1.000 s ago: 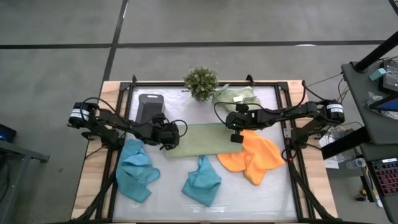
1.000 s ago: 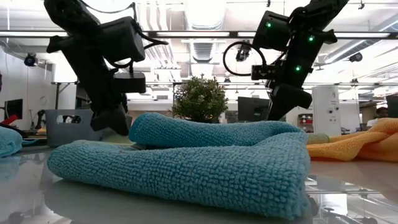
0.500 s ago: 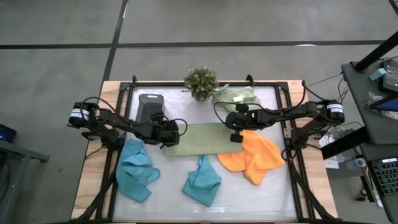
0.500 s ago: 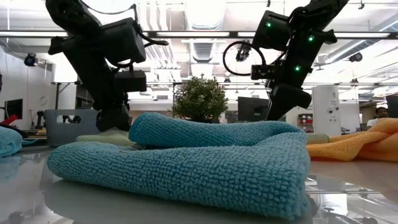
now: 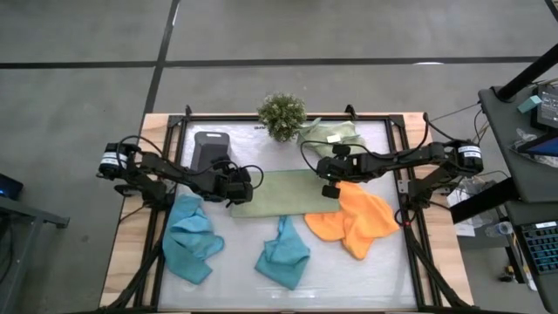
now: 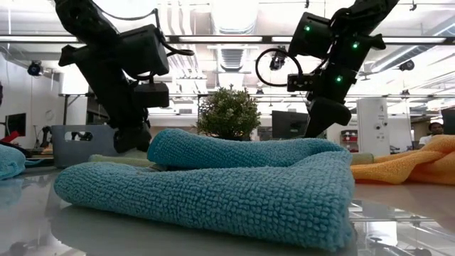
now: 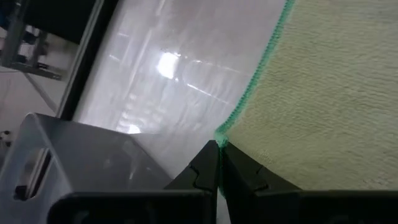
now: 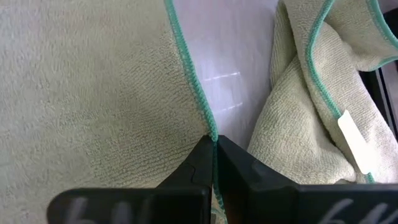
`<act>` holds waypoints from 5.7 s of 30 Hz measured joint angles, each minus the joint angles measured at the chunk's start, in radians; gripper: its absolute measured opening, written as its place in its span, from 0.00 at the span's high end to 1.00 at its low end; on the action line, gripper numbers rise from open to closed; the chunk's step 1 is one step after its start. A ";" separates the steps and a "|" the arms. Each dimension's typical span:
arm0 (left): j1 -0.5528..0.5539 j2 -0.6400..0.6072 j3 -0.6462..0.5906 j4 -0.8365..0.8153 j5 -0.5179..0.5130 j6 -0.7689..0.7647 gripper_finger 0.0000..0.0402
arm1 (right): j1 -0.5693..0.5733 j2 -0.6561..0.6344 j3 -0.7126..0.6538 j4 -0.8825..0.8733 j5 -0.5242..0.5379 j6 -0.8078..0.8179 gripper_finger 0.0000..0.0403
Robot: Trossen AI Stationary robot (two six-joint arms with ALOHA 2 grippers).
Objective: Fold microfiber towels
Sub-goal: Fold the left green microfiber cloth
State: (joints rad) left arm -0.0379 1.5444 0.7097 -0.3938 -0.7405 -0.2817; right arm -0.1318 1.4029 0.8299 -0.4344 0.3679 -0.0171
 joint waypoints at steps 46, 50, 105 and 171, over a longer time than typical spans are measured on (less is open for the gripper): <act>-0.031 -0.144 0.081 0.099 0.415 0.182 0.66 | 0.047 -0.235 -0.028 -0.094 -0.192 0.538 0.59; -0.029 -0.069 0.046 0.203 0.388 0.182 0.66 | 0.040 -0.211 -0.061 -0.095 -0.180 0.576 0.59; -0.040 -0.039 0.031 0.167 0.303 0.108 0.66 | 0.092 -0.218 -0.103 -0.314 -0.194 0.759 0.60; -0.041 -0.086 0.021 0.277 0.233 0.244 0.66 | 0.033 0.087 -0.121 0.382 -0.300 0.673 0.92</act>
State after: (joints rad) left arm -0.0792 1.4583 0.7311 -0.1168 -0.5072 -0.0376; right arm -0.0990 1.4903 0.7094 -0.0525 0.0684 0.6558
